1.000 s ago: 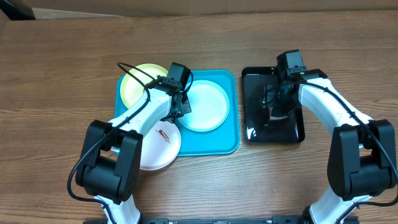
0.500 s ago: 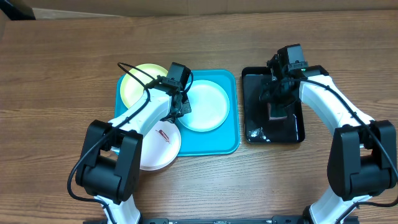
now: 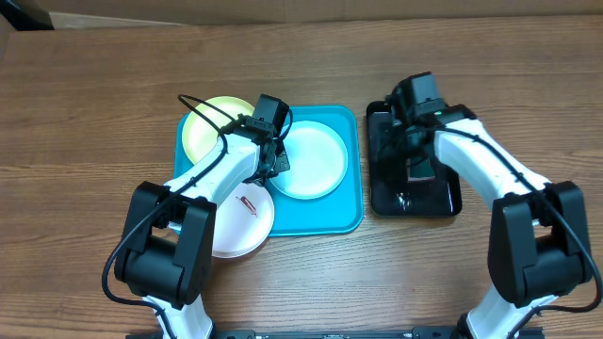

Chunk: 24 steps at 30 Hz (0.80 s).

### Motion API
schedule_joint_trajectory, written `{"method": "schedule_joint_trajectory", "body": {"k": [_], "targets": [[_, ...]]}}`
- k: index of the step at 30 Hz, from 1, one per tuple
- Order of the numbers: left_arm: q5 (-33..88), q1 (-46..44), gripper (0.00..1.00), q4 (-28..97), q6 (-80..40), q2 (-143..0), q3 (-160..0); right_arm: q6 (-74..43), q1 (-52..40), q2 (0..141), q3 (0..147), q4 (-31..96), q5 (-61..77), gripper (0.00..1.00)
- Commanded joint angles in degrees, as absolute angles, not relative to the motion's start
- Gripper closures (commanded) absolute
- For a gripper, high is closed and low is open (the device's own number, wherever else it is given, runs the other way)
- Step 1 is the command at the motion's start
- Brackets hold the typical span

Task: Clean dirty plates on tray and stack at the side
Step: 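Lower the sponge into the black tray and release it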

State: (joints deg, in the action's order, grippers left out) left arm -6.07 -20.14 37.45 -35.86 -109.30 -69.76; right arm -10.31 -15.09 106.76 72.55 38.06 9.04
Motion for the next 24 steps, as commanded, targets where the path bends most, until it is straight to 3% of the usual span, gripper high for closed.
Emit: {"method": "schedule_joint_trajectory", "body": {"k": [1, 11, 24], "targets": [[-7.25, -19.9, 0.96, 37.26, -35.14, -108.97, -69.28, -12.32, -17.85, 105.56, 72.25, 36.99, 2.74, 0.94], [-7.25, -19.9, 0.96, 37.28, -35.14, -108.97, -69.28, -18.11, -19.84, 105.62, 72.2, 35.62, -3.49, 0.94], [-7.25, -19.9, 0.96, 37.28, -35.11, -108.97, -69.28, -19.57, -19.88, 107.7, 70.83, 33.91, -1.37, 0.96]]}}
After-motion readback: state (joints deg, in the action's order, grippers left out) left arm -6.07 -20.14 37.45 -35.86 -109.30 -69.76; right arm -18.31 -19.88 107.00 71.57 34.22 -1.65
